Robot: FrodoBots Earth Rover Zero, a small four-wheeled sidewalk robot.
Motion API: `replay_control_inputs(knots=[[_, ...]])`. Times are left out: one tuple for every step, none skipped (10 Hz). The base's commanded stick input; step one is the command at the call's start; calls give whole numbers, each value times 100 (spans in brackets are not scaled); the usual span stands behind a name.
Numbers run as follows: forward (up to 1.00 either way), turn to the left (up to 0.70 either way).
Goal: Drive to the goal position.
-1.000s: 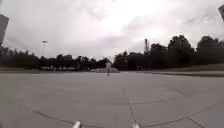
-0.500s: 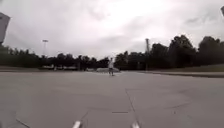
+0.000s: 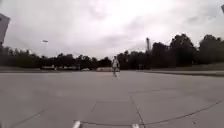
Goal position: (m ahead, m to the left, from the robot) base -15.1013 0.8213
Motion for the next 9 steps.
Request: replay_control_inputs(knots=[[70,0],[70,0],[70,0],[70,0],[70,0],[70,0],[70,0],[70,0],[70,0]])
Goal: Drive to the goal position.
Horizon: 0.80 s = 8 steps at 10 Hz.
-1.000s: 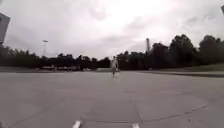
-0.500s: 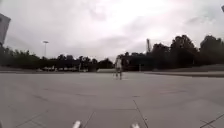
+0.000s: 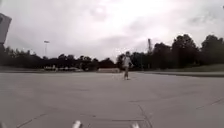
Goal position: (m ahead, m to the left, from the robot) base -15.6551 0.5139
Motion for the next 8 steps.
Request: replay_control_inputs(knots=[[70,0],[70,0],[70,0],[70,0],[70,0],[70,0],[70,0],[70,0]])
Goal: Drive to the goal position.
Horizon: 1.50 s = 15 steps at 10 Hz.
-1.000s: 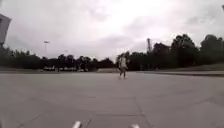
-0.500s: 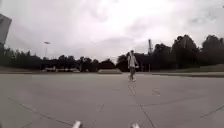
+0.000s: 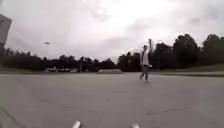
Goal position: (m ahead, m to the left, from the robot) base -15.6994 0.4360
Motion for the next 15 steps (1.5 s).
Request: replay_control_inputs(knots=[[70,0],[70,0],[70,0],[70,0],[70,0],[70,0],[70,0],[70,0],[70,0],[70,0],[70,0],[70,0],[70,0],[70,0],[70,0]])
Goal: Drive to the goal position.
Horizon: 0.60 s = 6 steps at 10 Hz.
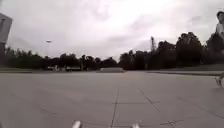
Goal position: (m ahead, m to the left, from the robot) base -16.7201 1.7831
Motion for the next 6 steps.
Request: replay_control_inputs(knots=[[70,0],[70,0],[70,0],[70,0],[70,0],[70,0]])
